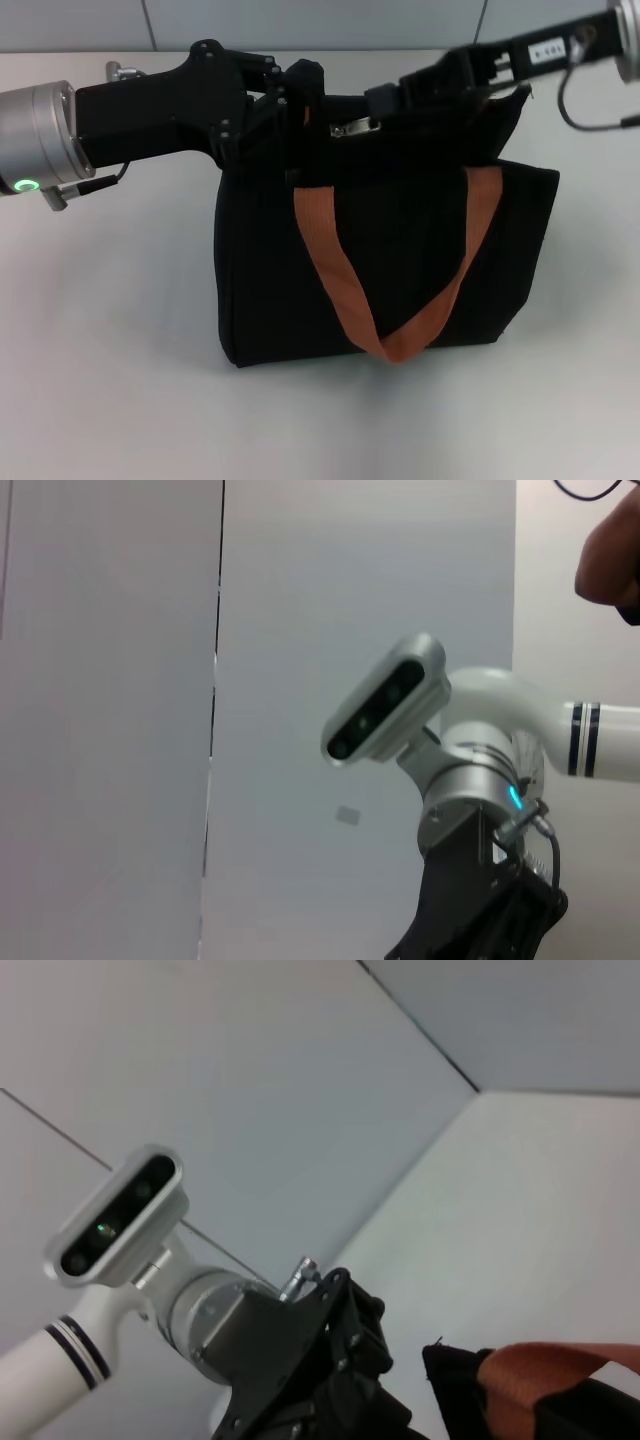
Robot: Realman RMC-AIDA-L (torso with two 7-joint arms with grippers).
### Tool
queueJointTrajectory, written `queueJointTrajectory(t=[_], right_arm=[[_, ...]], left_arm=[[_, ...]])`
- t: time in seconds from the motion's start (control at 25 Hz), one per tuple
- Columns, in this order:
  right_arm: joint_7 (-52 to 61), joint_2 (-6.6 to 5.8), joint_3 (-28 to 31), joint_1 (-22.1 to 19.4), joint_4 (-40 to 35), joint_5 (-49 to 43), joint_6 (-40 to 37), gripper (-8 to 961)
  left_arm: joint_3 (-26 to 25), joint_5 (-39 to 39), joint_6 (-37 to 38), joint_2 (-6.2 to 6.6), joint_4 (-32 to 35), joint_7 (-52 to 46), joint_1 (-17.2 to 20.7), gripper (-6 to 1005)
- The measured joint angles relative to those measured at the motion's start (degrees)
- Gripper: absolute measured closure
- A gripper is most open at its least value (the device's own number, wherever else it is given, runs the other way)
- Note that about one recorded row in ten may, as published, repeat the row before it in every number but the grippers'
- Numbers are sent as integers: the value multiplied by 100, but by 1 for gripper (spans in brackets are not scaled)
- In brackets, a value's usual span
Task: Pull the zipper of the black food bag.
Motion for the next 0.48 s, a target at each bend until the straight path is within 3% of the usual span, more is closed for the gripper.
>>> queueJointTrajectory(t=[0.28, 0.48], right_arm=[[505, -16, -48, 485, -295, -536, -46, 953], [569, -36, 123, 498, -300, -572, 92, 947]], left_arm=[[-14, -14, -18, -2, -13, -1, 10, 981], [-14, -126, -30, 9, -130, -2, 16, 981]])
